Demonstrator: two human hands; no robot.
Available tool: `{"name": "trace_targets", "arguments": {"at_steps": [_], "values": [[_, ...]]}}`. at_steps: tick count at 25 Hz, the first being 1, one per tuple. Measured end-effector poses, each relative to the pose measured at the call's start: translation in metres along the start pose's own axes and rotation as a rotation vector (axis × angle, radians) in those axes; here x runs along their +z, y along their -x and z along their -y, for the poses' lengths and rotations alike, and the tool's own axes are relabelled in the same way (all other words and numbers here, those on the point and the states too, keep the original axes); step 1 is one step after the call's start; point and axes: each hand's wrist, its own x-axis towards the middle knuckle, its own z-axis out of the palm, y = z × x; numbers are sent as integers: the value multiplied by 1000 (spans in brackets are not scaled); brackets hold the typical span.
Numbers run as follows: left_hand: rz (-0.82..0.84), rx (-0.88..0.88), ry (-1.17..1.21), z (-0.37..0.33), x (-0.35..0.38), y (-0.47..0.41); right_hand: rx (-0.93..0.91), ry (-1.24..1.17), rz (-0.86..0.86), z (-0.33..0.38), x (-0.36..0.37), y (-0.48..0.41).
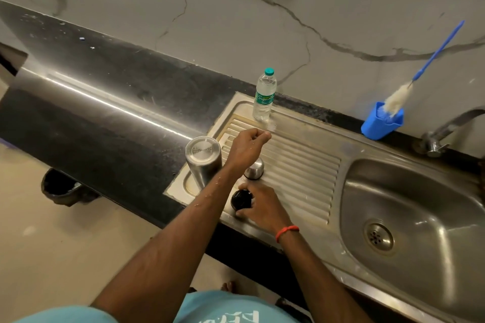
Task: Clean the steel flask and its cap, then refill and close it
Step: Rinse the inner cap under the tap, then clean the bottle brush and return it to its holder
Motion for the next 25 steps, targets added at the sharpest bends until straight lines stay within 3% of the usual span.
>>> {"name": "trace_targets", "arguments": {"at_steps": [6, 10, 13, 16, 22, 25], "values": [[58, 21, -150, 4, 7, -5, -28, 95, 47, -5, 1, 1], [99, -3, -274, 16, 21, -6, 13, 214, -25, -14, -27, 8], [99, 3, -553, 27, 25, -5, 101, 149, -83, -25, -44, 13], [206, -10, -793, 43, 29, -3, 120, 135, -106, -37, -54, 22], [240, 79, -888, 64, 47, -7, 176, 82, -117, -61, -69, 40], [253, 202, -777, 42, 65, -8, 204, 42, -154, -68, -82, 48]]}}
